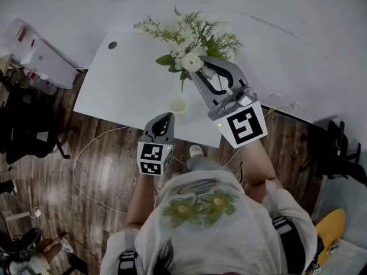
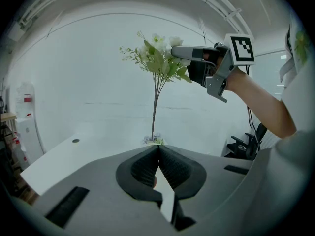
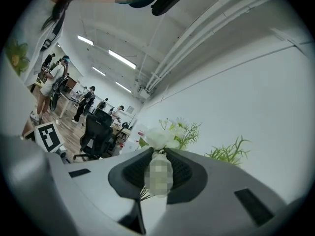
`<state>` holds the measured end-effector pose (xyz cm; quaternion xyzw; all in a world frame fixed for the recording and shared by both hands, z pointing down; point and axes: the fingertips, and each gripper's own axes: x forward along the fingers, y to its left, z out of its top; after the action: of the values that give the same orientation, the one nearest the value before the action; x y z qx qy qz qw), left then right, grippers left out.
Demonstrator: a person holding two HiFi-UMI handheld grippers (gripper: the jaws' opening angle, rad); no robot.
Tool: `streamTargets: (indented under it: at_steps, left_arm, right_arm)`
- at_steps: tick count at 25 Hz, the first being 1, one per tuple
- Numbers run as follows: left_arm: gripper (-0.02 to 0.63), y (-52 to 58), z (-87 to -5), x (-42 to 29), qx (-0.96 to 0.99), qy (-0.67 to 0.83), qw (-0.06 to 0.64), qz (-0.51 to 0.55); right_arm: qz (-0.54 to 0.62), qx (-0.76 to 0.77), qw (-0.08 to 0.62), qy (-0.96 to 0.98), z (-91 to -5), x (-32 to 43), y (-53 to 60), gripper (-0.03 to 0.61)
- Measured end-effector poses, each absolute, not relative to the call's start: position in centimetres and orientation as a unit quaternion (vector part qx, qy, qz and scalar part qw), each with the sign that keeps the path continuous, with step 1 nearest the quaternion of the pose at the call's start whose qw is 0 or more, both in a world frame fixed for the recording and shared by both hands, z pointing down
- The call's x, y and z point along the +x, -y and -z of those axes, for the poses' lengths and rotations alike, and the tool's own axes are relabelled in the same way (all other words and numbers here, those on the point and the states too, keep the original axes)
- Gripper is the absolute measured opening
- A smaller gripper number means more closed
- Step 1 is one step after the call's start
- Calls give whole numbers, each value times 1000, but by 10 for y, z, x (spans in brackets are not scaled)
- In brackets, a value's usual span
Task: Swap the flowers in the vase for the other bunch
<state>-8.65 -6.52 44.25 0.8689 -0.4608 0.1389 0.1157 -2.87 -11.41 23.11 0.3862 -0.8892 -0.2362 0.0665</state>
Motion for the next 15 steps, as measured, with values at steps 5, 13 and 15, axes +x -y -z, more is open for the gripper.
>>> streamTargets:
  at_steps: [5,13,15]
  left_arm:
    - [18,72,-441,-81,869,461,113,-139]
    - [18,95,-441,-71,866,469,109,-138]
    - [18,102,-439,-65,864,472,110,-138]
  right_arm:
    - [225,398,93,885,-250,-13,131,85]
    - [164,389,145,895,-305,8,166,86]
    - [152,377,160,899,-318,15,176,86]
